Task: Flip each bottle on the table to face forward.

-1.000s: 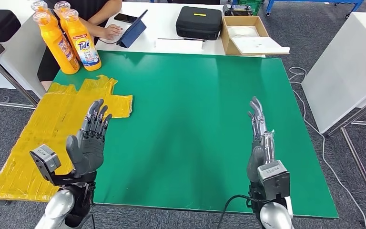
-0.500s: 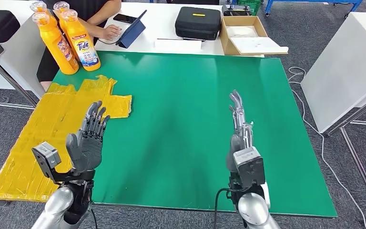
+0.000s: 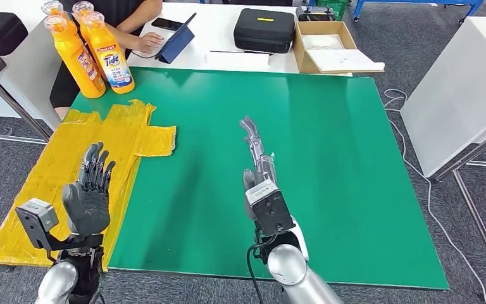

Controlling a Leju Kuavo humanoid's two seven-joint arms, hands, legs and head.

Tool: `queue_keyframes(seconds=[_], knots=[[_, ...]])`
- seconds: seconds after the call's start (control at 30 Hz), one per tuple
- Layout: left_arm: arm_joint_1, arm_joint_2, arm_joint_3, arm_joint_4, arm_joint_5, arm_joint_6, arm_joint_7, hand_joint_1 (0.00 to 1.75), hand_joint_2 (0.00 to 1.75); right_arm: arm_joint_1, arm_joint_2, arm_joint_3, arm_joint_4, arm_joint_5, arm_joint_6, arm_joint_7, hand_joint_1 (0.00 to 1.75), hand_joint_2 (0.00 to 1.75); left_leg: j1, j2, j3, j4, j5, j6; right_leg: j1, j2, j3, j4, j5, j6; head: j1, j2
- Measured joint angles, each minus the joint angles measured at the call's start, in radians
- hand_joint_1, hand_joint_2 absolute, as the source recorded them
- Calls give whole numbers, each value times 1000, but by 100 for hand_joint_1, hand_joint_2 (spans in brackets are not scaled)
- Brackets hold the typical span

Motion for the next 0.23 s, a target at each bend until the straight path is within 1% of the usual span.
queue_keyframes(seconds=[0.23], knots=[[8, -39, 19, -22, -31, -32, 24, 0, 0, -2, 8, 6, 7, 5, -26, 0, 0, 0, 0, 0, 0, 0, 0, 0, 0, 0, 0, 0, 1, 0, 0, 0]])
